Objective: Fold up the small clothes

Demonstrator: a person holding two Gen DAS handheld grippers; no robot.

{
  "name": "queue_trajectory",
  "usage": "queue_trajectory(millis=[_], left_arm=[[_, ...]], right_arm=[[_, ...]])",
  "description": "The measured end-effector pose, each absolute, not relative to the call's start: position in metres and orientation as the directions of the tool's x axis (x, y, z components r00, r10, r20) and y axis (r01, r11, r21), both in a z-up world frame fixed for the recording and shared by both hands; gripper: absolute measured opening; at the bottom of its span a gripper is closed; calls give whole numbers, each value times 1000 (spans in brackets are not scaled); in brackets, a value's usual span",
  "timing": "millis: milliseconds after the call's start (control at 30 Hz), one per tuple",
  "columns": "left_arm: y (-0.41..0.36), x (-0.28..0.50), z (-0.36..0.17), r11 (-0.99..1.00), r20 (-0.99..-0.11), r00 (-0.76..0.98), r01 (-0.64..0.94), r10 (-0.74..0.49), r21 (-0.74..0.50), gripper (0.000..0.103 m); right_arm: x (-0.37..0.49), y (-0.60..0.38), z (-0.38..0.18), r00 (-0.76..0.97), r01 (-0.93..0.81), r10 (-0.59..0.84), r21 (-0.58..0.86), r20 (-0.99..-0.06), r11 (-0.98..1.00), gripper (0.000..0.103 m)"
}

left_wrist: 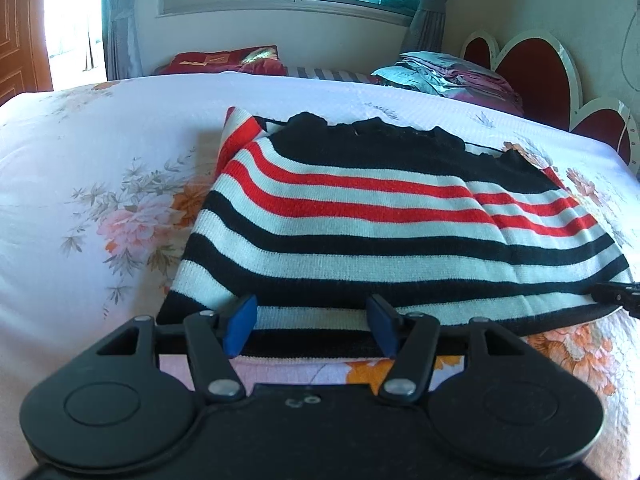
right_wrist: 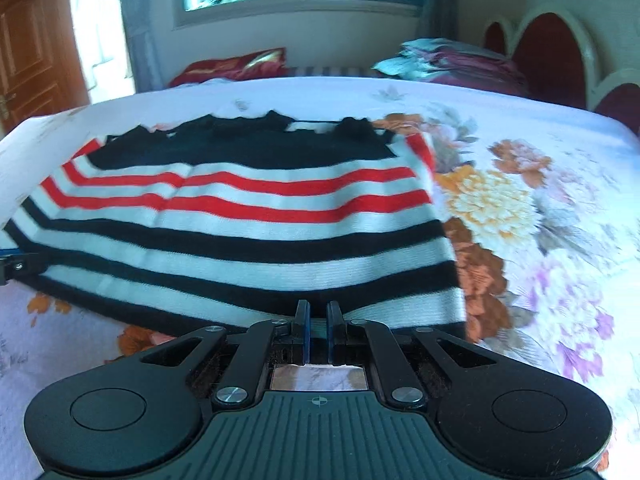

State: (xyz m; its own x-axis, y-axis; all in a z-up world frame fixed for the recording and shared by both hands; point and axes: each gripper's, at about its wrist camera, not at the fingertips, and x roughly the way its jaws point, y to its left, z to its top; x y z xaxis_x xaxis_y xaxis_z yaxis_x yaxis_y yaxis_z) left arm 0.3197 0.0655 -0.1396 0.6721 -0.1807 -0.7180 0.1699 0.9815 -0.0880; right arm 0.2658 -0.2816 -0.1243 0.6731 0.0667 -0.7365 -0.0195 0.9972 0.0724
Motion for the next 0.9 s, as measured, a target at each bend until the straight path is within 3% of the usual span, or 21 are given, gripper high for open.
queue_trajectory(millis=[167,200,233,267,300,400,700,900], left_arm=[[71,322,-133,979,-727,657,165,-201,-122,60],[73,322,-131,978,-728,654,158,-206,-135,61],[76,321,-128,977,-728,652,150,-213,-151,69],[78,320,-125,975,-725,652,143,-221,-169,77],[80,317,-123,974,-721,655,137,-226,-181,78],[83,314,-118,969,-723,647,126,-243,-213,83],[109,308,-124,929,-765,583,-48,-273,-367,84],[120,319,-144,846,-728,588,-132,-352,-516,84]], right_arm=[[266,-284,-117,665,30,16,49,-746,998,9],[266,-284,-116,662,37,19,58,-749,998,23],[266,-284,-113,663,39,25,68,-748,997,36],[265,-282,-109,672,38,24,68,-740,997,63],[263,-278,-104,692,34,16,55,-722,998,70],[264,-262,-91,729,-12,43,51,-683,999,70],[294,-225,-81,726,-89,150,124,-671,988,70],[321,-216,-87,706,-72,154,147,-692,987,70]])
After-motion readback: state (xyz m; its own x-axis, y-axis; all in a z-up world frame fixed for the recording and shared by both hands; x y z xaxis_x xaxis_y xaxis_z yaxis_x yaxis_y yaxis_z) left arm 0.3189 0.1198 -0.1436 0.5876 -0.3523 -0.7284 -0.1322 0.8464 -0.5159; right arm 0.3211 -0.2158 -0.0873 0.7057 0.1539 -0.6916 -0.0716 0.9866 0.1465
